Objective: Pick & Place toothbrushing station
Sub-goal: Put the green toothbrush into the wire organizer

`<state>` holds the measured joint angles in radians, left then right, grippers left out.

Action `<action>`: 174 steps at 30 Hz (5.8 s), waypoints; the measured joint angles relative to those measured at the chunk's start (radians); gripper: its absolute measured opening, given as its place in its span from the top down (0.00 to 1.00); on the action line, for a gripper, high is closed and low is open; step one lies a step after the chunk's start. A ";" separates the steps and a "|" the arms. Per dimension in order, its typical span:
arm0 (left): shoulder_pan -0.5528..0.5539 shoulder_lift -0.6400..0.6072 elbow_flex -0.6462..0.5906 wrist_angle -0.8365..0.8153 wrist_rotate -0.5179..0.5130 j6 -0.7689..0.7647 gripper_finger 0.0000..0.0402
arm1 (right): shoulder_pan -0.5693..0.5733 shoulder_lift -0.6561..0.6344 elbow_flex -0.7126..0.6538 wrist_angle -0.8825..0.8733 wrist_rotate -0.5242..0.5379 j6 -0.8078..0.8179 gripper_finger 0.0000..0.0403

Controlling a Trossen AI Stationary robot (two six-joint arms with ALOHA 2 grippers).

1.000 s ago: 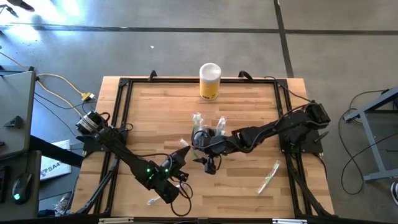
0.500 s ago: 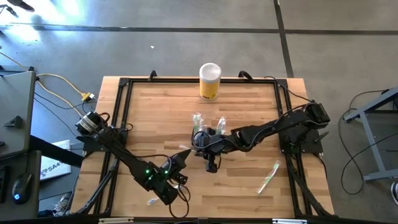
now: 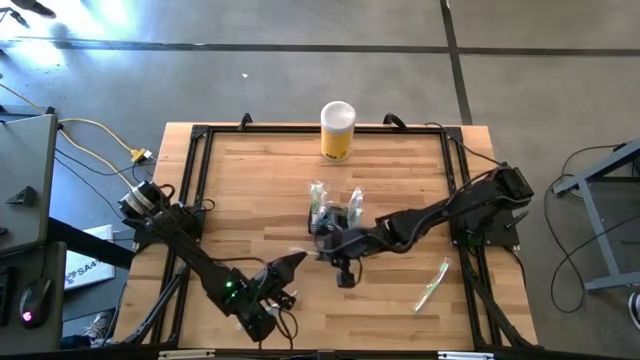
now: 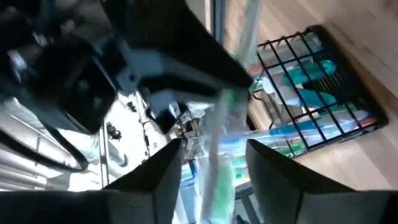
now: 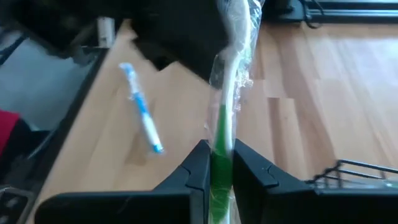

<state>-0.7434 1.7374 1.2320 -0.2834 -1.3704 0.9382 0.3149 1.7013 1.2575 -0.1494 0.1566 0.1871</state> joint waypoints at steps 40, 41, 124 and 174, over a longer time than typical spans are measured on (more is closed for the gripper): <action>-0.048 -0.001 0.000 -0.391 0.311 -0.994 0.50 | 0.489 -0.272 0.000 -0.672 1.123 0.169 0.95; -0.048 -0.001 0.000 -0.396 0.318 -1.005 0.50 | 0.496 -0.285 0.000 -0.740 1.132 0.249 0.95; 0.141 -0.009 -0.097 -0.193 0.838 -1.048 0.50 | -0.334 0.102 -0.722 1.635 -0.469 -0.168 0.95; 0.132 -0.281 -0.096 -0.045 0.334 -1.046 0.50 | -0.102 -0.245 -0.740 1.237 -0.242 -0.586 0.95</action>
<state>-0.6110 1.4563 1.1361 -0.3281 -1.0366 -0.1077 0.2124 1.4563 0.5175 1.0874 -0.0853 -0.3993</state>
